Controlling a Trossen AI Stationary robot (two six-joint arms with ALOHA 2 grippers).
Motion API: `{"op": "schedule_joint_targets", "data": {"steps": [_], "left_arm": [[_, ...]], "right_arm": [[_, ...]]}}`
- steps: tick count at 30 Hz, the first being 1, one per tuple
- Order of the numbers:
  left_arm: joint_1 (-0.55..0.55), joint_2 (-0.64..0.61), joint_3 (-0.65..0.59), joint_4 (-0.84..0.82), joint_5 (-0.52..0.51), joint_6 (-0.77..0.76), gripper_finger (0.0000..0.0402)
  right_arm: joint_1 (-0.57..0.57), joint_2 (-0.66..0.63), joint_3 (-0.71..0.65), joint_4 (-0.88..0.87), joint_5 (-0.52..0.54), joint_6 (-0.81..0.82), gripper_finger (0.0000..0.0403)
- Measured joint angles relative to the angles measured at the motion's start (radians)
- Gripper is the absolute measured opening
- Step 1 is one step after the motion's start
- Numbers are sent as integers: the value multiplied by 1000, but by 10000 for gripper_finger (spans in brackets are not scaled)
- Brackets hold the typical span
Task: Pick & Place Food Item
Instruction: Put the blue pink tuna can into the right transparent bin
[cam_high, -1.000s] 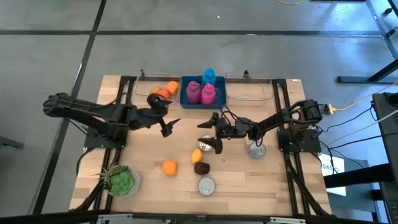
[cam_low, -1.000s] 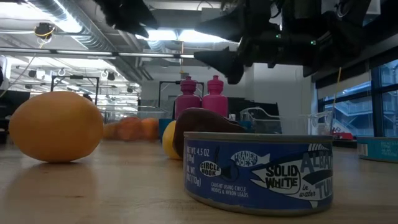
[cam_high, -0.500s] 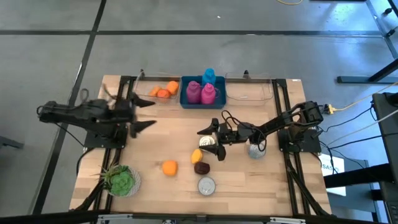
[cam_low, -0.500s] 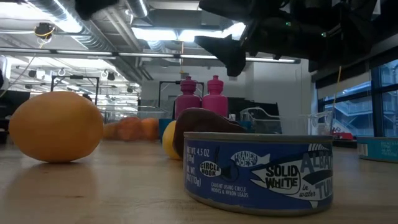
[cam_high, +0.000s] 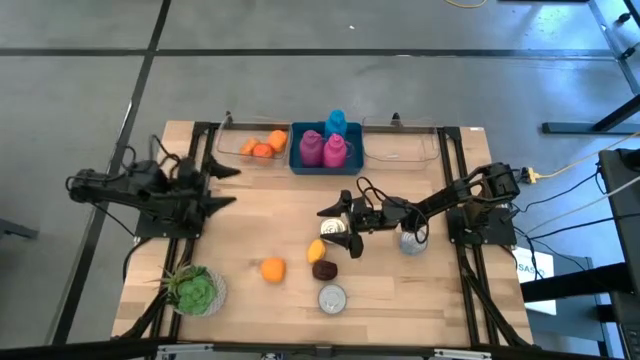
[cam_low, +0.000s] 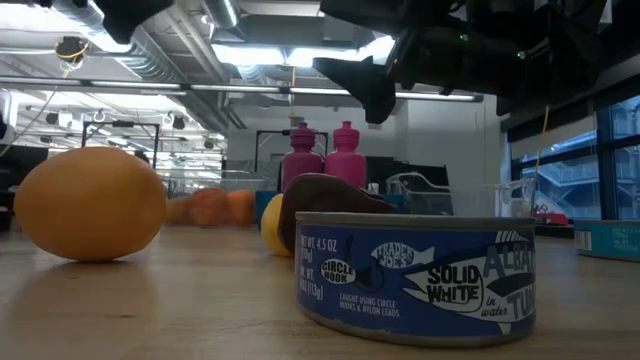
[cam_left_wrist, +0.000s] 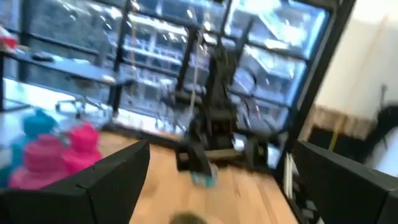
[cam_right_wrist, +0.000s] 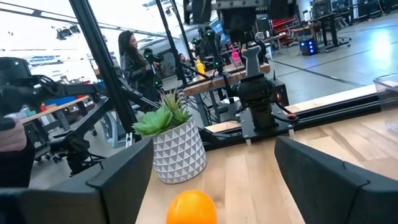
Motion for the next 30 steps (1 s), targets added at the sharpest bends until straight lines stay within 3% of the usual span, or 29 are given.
{"op": "schedule_joint_targets", "data": {"steps": [10,18,26,30], "left_arm": [[-4,134,-94,144,125,-30,354],[-40,228,-94,166,145,-113,305],[-62,347,-94,277,143,-94,301],[-82,414,-94,366,247,-94,299]], "right_arm": [[0,0,0,-1,-14,28,333],[0,0,0,-8,-101,24,333],[8,0,0,-19,-141,-19,333],[9,0,0,-19,-204,-20,333]]}}
